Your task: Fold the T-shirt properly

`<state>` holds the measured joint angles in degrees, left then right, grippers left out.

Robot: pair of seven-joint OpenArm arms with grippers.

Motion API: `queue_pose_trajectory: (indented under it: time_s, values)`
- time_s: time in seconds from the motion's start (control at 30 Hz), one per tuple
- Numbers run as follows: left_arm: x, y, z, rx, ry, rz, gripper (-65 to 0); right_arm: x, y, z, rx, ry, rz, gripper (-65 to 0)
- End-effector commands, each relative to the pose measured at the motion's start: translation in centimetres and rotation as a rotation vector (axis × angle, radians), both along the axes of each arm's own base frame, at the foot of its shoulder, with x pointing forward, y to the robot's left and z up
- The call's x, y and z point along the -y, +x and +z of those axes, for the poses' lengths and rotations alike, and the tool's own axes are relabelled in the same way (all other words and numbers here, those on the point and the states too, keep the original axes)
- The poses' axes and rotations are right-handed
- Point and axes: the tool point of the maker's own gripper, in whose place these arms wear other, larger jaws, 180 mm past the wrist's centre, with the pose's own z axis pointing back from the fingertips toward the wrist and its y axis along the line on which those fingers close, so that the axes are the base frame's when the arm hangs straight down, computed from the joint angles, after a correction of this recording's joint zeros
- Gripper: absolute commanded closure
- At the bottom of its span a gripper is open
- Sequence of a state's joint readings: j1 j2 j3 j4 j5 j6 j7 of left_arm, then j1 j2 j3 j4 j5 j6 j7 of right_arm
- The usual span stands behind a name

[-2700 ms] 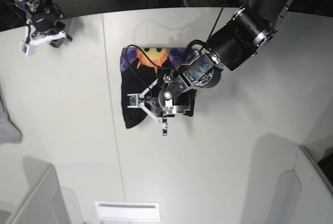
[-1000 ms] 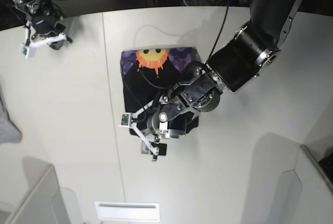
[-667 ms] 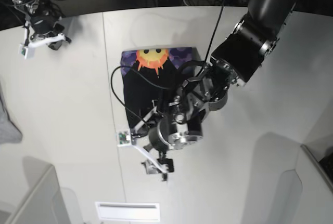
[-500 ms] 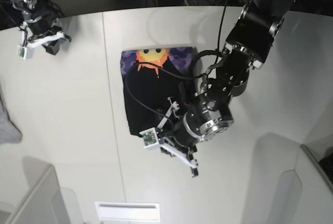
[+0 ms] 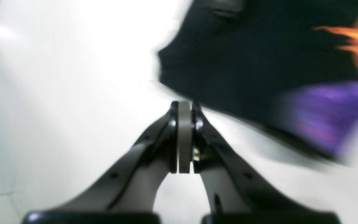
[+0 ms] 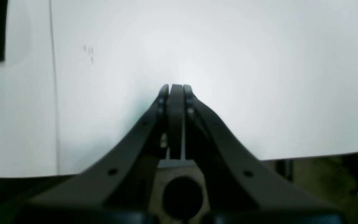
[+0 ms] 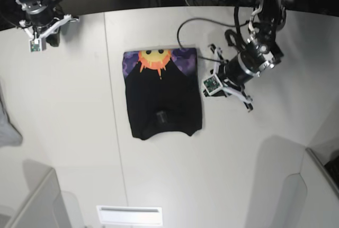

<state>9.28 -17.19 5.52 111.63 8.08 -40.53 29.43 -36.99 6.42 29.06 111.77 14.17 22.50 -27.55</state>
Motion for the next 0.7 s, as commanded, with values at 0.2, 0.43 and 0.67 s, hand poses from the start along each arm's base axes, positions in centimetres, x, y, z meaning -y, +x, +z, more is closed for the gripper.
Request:
queue_pose_trajectory:
  time_s: [0.2, 0.43, 0.67]
  values:
    - [-2.0, -4.4, 0.6, 0.038, -0.173, 0.0, 0.0, -1.1, -1.5, 0.2, -0.011, -0.099, 0.151, 0.0]
    - [-3.1, -8.9, -0.1, 0.002, -0.268, 0.021, 0.0, -1.3, -4.2, -0.4, -0.08, -0.112, 0.252, 0.0]
    - [-3.4, -15.2, -1.3, -0.113, -0.34, 0.046, 0.0, 0.4, -8.9, -1.2, -0.232, -0.154, 0.33, 0.0]
